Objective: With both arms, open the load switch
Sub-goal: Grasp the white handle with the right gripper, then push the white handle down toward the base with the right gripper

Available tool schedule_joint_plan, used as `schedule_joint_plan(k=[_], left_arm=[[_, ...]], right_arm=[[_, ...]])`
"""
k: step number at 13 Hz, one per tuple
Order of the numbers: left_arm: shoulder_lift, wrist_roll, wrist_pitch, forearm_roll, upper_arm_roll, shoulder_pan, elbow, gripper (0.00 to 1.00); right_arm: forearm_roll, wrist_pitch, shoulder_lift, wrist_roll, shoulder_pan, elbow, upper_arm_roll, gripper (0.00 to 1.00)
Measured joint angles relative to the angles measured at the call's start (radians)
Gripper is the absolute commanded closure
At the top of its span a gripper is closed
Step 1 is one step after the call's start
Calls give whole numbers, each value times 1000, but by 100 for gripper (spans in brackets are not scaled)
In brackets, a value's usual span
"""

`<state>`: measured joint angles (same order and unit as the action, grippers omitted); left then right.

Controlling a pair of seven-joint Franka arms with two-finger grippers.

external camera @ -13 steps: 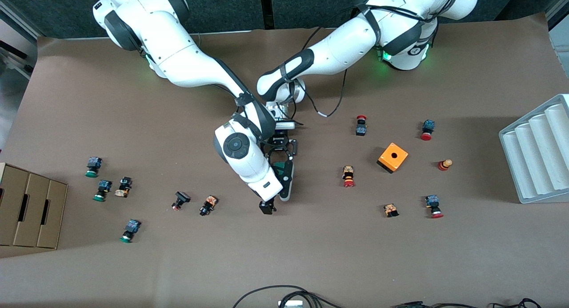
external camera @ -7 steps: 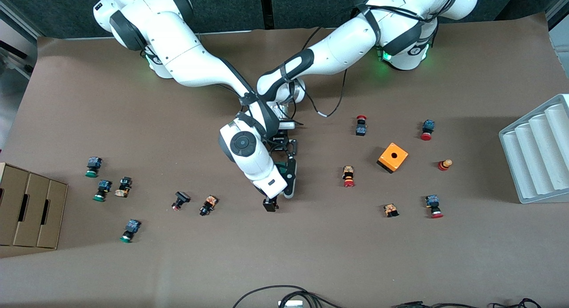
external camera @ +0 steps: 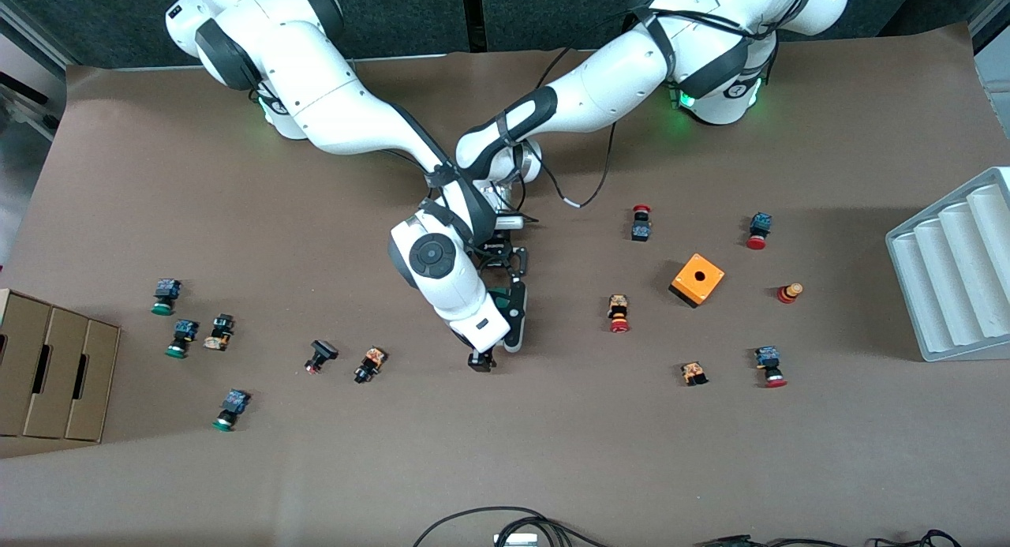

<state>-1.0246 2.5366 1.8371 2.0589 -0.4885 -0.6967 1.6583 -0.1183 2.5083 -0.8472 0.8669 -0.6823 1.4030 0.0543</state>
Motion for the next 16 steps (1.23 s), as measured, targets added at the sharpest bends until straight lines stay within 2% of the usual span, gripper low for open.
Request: schedule_joint_plan(k=[4, 7, 8, 14, 16], left_arm=[[0, 0, -1, 0, 1, -3, 0, 24], [0, 0, -1, 0, 2, -3, 0, 24], [0, 0, -1, 0, 2, -3, 0, 24], [0, 0, -1, 0, 2, -3, 0, 25], [0, 0, -2, 0, 2, -3, 0, 25]], right_arm=[[0, 2, -1, 0, -3, 0, 2, 29], [0, 9, -3, 0, -3, 0, 3, 17], [0, 13, -4, 0, -3, 0, 4, 1], [0, 19, -12, -2, -3, 0, 10, 2], [-3, 19, -12, -4, -3, 0, 10, 18]])
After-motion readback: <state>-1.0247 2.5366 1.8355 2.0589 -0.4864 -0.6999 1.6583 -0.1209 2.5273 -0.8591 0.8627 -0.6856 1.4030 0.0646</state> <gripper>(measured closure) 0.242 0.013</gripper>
